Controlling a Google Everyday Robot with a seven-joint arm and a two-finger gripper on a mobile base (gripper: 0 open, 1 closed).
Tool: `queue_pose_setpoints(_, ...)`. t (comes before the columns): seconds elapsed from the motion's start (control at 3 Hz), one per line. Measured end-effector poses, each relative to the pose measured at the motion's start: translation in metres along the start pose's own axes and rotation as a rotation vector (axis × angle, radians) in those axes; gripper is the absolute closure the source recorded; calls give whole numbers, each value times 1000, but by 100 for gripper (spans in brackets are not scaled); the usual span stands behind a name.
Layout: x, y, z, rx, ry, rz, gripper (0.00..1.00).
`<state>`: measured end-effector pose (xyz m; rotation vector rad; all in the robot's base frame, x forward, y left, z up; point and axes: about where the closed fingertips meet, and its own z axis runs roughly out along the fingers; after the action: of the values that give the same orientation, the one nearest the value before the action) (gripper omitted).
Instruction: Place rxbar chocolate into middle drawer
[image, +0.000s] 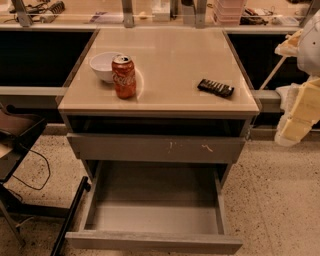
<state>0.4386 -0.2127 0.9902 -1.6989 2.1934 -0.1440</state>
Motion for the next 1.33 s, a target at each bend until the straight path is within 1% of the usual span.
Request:
queue_pose_setpoints(0.33,-1,-7,-2,2,-15,-6,0)
queue_pose_setpoints(0.67,4,-42,-3,27,-13,-10,0)
queue_pose_setpoints(1.0,8,-92,-5,73,-56,6,0)
queue_pose_setpoints(1.33,15,-134,8,76,-107,50,0)
